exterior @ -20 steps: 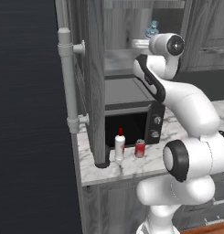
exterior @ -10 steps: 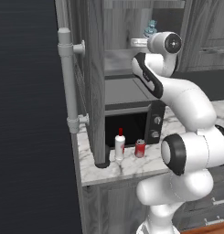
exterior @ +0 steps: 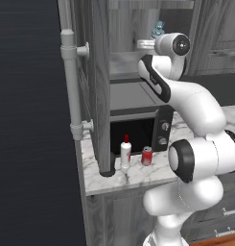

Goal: Sort all alcoholic drinks to one cabinet, and non-alcoholic drinks to the other.

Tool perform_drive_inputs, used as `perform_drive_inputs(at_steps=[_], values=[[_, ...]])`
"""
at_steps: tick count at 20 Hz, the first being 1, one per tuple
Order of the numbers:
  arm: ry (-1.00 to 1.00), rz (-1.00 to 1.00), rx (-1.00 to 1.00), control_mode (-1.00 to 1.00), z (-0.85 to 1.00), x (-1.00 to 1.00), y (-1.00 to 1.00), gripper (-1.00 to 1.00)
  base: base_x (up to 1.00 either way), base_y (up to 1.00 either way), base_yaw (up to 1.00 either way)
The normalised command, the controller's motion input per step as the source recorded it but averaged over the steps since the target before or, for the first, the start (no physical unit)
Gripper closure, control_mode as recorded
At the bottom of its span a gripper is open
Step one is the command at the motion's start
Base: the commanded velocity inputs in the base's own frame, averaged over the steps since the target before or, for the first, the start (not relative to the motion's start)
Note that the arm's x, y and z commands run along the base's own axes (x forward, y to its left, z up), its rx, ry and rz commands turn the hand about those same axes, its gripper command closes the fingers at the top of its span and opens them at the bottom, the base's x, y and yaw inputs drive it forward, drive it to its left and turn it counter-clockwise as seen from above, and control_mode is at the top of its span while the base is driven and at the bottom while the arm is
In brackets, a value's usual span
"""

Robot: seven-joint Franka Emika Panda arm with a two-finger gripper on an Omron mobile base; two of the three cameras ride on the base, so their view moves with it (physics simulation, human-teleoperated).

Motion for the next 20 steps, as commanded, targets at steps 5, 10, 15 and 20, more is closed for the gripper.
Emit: perform_drive_inputs(at_steps=[5,10,15,20], values=[[0.0,0.0,0.01,-1.0,-0.13,0.14,0.0,1.0,0.0,0.0,0.0],[0.0,0.0,0.01,-1.0,-0.16,0.22,0.0,1.0,0.0,0.0,0.0],[0.0,0.0,0.01,-1.0,-0.15,0.2,0.0,1.0,0.0,0.0,0.0],[0.0,0.0,0.02,-1.0,-0.15,0.16,0.0,-1.0,0.0,0.0,0.0]])
